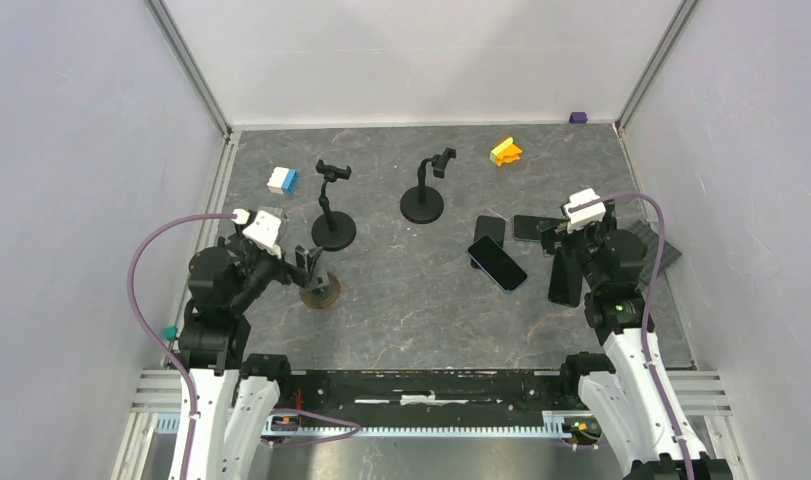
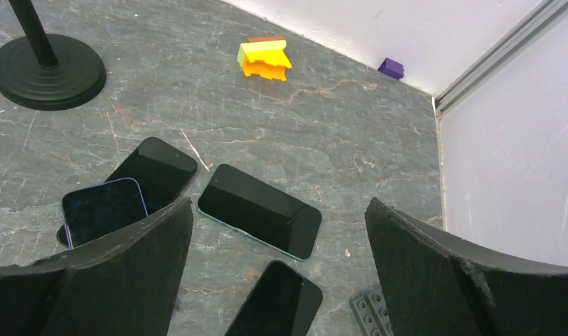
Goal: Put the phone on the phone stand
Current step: Move the phone stand to the center of the board, then pick up the phone at the center of the board.
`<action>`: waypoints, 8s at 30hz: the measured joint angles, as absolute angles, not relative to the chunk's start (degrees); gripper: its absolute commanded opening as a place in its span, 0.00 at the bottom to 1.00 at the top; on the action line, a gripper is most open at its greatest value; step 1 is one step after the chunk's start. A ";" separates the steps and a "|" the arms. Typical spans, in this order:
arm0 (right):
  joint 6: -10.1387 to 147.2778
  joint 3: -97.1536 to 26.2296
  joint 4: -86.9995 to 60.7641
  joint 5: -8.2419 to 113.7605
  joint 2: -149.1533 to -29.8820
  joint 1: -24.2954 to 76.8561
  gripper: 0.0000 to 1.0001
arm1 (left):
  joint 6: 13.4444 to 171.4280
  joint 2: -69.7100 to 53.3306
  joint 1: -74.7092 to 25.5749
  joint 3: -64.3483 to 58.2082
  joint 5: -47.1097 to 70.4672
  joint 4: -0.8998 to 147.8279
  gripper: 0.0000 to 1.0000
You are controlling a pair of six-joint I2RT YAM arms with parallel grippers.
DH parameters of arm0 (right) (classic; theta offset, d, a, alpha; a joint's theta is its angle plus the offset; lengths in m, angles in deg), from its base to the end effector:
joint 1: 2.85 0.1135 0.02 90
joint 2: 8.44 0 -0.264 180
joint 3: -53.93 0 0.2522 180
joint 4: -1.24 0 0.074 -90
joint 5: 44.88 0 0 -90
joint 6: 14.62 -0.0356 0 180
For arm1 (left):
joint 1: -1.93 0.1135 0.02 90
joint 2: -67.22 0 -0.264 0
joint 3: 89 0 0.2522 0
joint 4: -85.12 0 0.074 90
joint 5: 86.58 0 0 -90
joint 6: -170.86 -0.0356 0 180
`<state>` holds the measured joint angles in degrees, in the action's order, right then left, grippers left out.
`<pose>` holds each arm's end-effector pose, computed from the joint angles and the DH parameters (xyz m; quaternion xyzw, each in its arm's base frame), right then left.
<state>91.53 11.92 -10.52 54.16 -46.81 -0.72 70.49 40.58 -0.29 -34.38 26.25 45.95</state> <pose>0.1724 0.0120 0.2780 -0.1706 0.7353 -0.0206 0.6556 0.1109 -0.0181 0.3295 0.2079 0.7391 -0.1083 0.6315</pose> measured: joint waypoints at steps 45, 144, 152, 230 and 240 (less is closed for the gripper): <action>100.01 11.03 -11.37 66.90 -54.65 5.71 0.97 | 38.03 -26.89 -25.18 7.48 27.82 46.69 0.91; 102.72 12.07 -20.77 70.16 -59.09 5.67 0.98 | 68.78 -8.81 -30.03 -43.62 37.31 91.15 0.73; 102.72 12.47 -20.77 68.76 -59.18 5.69 0.97 | 71.34 -9.75 -35.72 -49.00 31.23 108.51 0.58; 97.75 2.85 -17.43 59.64 -92.88 16.66 0.87 | 55.80 3.58 -28.57 -33.42 39.30 76.25 1.00; 99.15 1.37 -20.40 63.60 -94.37 14.21 0.91 | 55.78 6.12 -28.57 -33.81 38.51 73.60 1.00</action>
<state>99.15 1.37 -20.40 63.60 -94.37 14.21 55.78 6.12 -28.57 -33.81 38.51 73.60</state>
